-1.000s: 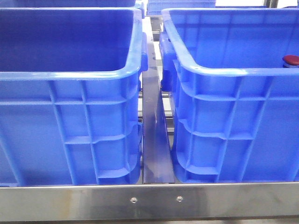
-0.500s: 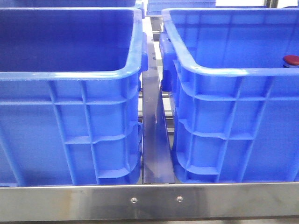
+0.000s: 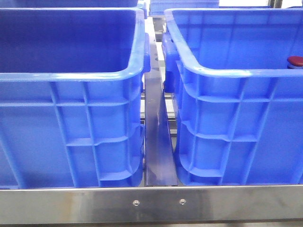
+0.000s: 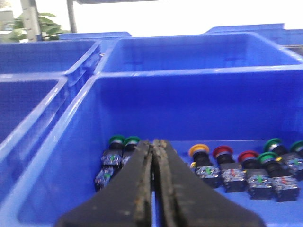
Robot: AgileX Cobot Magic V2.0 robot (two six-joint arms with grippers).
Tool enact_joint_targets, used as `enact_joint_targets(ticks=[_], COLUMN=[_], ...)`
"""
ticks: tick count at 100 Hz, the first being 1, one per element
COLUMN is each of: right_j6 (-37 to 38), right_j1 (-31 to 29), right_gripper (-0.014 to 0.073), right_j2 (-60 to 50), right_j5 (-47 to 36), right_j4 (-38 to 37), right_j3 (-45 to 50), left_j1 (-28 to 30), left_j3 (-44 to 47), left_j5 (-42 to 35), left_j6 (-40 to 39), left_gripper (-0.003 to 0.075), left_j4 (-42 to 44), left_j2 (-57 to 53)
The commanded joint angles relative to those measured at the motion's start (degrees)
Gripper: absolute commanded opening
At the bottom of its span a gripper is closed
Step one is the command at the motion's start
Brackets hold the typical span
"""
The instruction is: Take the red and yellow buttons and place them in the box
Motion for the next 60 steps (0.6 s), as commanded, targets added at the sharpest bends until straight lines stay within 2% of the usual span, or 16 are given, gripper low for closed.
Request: enact_joint_targets(ticks=[1, 12, 19, 60], right_j6=[-0.5, -0.5, -0.5, -0.5], right_j1=[0.0, 0.0, 0.0, 0.0], right_gripper=[-0.0057, -0.0057, -0.0057, -0.0057], right_j2=[0.6, 0.6, 0.7, 1.0], right_j5=[0.5, 0.5, 0.5, 0.8], right_j4=[1.8, 1.8, 1.8, 1.8], right_j3=[-1.5, -1.5, -1.5, -1.5], left_j1=[0.4, 0.4, 0.4, 0.3], left_j3=[3.9, 11.4, 10.3, 11.0], left_j5=[-9.9, -14.0, -7.5, -8.5], left_j6=[1.5, 1.5, 1.5, 1.4], left_gripper=[-0.002, -0.002, -0.002, -0.002], left_j4=[-3.6, -3.6, -3.3, 1.1], left_j2=[-0.7, -4.8, -4.2, -4.5])
